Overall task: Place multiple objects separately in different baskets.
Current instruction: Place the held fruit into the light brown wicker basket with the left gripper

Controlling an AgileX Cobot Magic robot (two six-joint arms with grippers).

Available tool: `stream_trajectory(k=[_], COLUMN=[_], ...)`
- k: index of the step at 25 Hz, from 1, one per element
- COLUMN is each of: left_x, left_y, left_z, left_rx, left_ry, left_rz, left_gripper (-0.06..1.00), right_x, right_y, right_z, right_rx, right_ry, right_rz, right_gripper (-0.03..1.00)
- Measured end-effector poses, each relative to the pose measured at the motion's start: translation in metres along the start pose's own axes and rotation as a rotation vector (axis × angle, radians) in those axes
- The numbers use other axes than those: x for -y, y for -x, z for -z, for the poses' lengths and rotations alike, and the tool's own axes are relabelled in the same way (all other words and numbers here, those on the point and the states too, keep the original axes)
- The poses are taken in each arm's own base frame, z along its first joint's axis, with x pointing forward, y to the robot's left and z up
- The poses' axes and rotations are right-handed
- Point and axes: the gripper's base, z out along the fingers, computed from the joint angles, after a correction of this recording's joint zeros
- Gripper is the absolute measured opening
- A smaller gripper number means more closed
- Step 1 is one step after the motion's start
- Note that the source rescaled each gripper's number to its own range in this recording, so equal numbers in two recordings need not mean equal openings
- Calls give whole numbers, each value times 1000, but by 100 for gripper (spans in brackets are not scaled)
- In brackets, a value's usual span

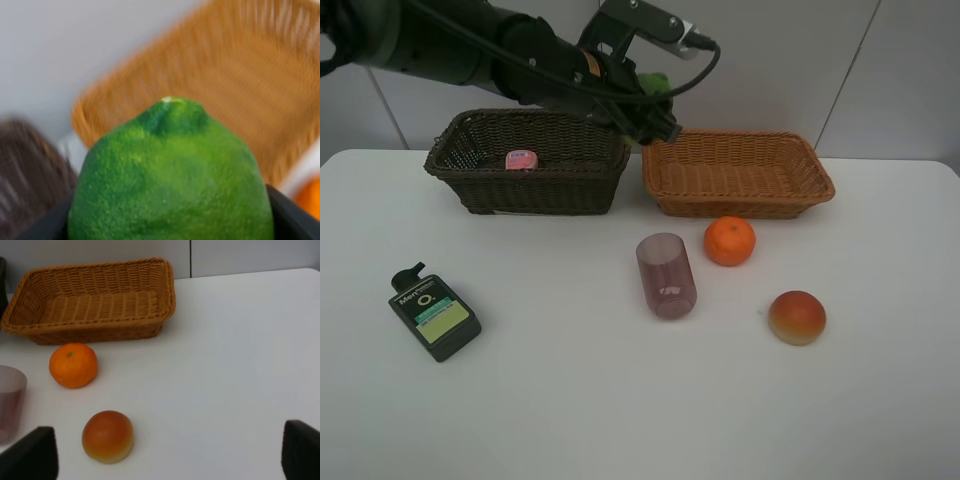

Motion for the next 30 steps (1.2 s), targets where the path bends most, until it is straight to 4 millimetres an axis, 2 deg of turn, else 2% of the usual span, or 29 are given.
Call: stream_trajectory(k=[3,6,14,20,30], left_x=[-3,-5,-1,11,18], left_y=[19,29,40,23,-5], left_z=[-13,-33,-82,-118,-140], left_rx=[61,70,79,34,-26], left_ry=[9,13,12,-1,-10], left_rz=[21,44,70,43,42], left_gripper=[67,67,67,67,67], right_x=[0,0,0,0,0], right_y=[0,0,0,0,0], right_z=[0,0,0,0,0], right_rx=[0,0,0,0,0], right_ry=[1,1,1,1,1], right_rz=[0,0,0,0,0], right_gripper=[94,94,94,94,94])
